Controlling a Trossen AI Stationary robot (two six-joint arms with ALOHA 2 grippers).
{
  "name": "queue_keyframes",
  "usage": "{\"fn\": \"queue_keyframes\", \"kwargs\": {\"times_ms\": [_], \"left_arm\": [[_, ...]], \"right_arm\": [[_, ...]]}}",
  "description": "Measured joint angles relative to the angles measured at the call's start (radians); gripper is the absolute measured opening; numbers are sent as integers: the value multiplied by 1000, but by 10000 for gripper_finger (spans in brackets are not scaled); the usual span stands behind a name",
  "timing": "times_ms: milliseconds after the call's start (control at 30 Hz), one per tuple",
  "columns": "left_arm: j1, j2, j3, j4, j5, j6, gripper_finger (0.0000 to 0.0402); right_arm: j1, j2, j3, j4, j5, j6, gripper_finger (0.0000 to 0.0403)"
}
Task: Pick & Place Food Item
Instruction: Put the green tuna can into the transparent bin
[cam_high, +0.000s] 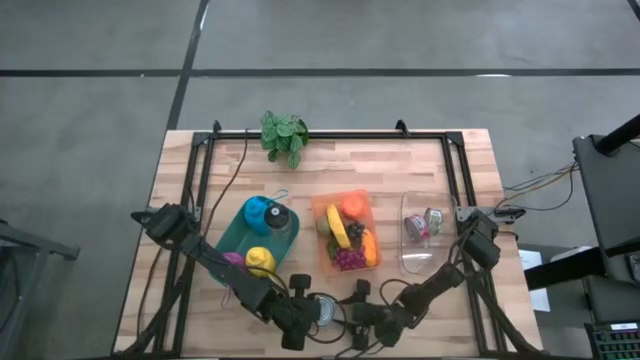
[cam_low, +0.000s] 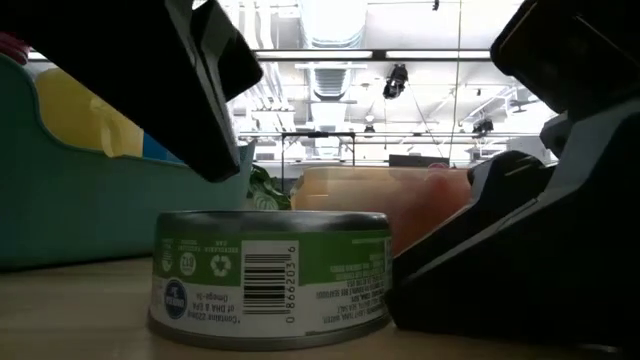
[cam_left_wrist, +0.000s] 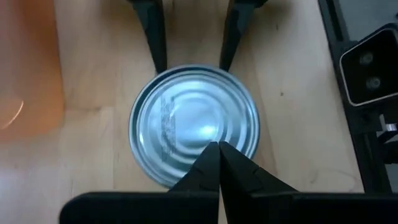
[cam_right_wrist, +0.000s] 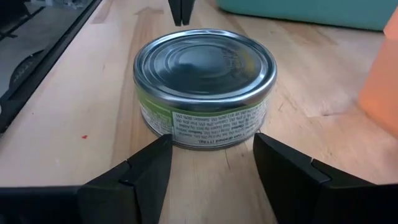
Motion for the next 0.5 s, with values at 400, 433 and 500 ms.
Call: {"fn": "queue_keyframes", "kwargs": {"times_ms": [400,433,500], "left_arm": [[-6,-17,1,-71,63,-16,2],[-6,-17,1,-81,64,-16,2],[-6,-17,1,-99,70,-16,2]], "right_arm": [[2,0,0,-10,-7,29,221],[2,0,0,-10,-7,29,221],[2,0,0,-10,-7,29,221]]}}
